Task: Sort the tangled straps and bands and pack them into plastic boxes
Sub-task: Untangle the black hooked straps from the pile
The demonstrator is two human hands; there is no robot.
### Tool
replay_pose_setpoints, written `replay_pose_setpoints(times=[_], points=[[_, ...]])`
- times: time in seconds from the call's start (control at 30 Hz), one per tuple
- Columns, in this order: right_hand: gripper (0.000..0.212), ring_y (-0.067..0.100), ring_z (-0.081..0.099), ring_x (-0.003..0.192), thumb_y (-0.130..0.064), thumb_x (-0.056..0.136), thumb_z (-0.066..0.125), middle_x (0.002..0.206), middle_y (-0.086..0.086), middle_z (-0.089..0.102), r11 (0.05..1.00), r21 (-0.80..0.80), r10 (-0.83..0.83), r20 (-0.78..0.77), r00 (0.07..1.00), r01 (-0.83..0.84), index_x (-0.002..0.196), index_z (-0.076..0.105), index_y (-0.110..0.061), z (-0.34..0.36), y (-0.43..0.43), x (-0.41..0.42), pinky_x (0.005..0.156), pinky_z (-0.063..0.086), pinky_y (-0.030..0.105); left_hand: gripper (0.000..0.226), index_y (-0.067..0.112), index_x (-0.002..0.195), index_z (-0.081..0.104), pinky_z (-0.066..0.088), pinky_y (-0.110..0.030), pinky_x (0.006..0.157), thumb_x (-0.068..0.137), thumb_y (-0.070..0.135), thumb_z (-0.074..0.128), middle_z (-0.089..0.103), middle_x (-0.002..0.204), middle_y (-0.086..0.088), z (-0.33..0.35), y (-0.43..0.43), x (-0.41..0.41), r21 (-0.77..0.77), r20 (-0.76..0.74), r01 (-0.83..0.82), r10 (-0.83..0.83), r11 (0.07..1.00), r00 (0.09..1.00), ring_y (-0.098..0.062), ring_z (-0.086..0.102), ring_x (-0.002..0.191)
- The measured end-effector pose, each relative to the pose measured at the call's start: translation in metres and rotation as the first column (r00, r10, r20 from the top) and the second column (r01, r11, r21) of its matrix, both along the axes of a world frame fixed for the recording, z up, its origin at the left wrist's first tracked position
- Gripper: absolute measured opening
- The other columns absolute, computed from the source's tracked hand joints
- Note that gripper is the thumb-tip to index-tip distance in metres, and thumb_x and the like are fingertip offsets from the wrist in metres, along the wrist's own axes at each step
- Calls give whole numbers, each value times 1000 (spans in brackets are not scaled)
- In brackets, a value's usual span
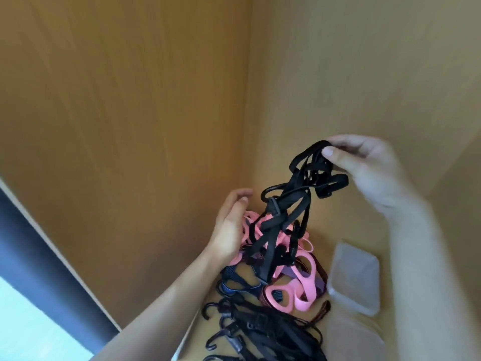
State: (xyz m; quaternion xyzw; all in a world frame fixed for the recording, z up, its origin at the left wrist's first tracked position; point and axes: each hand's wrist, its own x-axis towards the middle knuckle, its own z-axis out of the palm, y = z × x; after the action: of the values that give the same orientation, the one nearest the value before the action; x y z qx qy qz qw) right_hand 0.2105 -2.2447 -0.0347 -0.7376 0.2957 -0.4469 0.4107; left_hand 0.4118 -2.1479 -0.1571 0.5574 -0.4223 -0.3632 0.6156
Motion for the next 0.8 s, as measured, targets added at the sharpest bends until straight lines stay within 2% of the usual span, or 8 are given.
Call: replay_pose_setpoints(times=[0.07, 0.1, 0.2, 0.33, 0.4, 0.47, 0.63, 0.8], points=[[20, 11, 74, 87, -11, 93, 69, 93, -2, 79, 1000, 27, -12, 14, 1000, 11, 91, 79, -28, -3, 5, -2, 81, 56, 19, 53, 23, 131, 59, 40, -41, 109, 92, 56, 43, 61, 135, -6, 14, -3, -6, 91, -23, 199, -198, 976, 980, -24, 55, 127], [20, 10, 74, 86, -11, 93, 70, 92, -3, 79, 999, 35, -24, 22, 999, 23, 90, 78, -29, -5, 8, -3, 80, 55, 18, 56, 15, 136, 57, 42, -42, 108, 97, 54, 44, 60, 137, -10, 19, -4, -11, 160, -81, 288, -279, 944, 957, -27, 55, 129], [24, 6, 73, 82, -12, 91, 71, 88, -7, 79, 997, 52, -60, 45, 997, 58, 84, 79, -35, -8, 16, -9, 74, 53, 13, 50, -9, 116, 60, 46, -44, 93, 99, 38, 57, 67, 110, -27, 17, 1, -22, 109, -76, 462, -456, 880, 887, -35, 63, 99], [27, 4, 73, 79, -15, 90, 73, 86, -7, 78, 991, 98, -92, 39, 995, 88, 84, 79, -40, -20, 21, -20, 70, 50, 9, 27, 2, 101, 63, 43, -44, 76, 100, 29, 61, 70, 95, -19, 19, 7, -23, 10, -80, 431, -429, 902, 900, -31, 58, 82], [27, 5, 73, 77, -13, 90, 73, 84, -6, 78, 985, 147, -93, 27, 995, 88, 84, 79, -38, -29, 22, -23, 68, 51, 10, 23, 4, 100, 64, 51, -35, 65, 101, 26, 57, 71, 92, -21, 28, 5, -20, -10, -85, 405, -404, 914, 911, -29, 62, 74], [27, 7, 73, 75, -10, 89, 73, 83, -4, 78, 977, 198, -90, 31, 995, 82, 84, 79, -36, -39, 24, -25, 66, 52, 12, 25, 3, 102, 66, 49, -27, 56, 103, 25, 55, 70, 86, -20, 36, 1, -17, -22, -51, 355, -356, 935, 933, -26, 63, 68], [24, 16, 74, 81, -5, 90, 70, 88, 4, 78, 960, 268, -96, 57, 994, 78, 87, 79, -27, -61, 26, -28, 71, 57, 22, 25, 4, 101, 68, 51, -27, 56, 105, 20, 50, 68, 76, -10, 49, -11, -7, -30, 0, 280, -280, 959, 960, -21, 63, 67], [28, 12, 71, 78, 2, 91, 66, 85, 3, 76, 965, 260, -50, 120, 991, 17, 93, 79, -24, -77, 32, -31, 71, 53, 17, 28, 9, 95, 73, 58, -24, 68, 104, 26, 52, 73, 84, 0, 62, -24, 3, -14, 132, 193, -190, 981, 973, -14, 70, 79]])
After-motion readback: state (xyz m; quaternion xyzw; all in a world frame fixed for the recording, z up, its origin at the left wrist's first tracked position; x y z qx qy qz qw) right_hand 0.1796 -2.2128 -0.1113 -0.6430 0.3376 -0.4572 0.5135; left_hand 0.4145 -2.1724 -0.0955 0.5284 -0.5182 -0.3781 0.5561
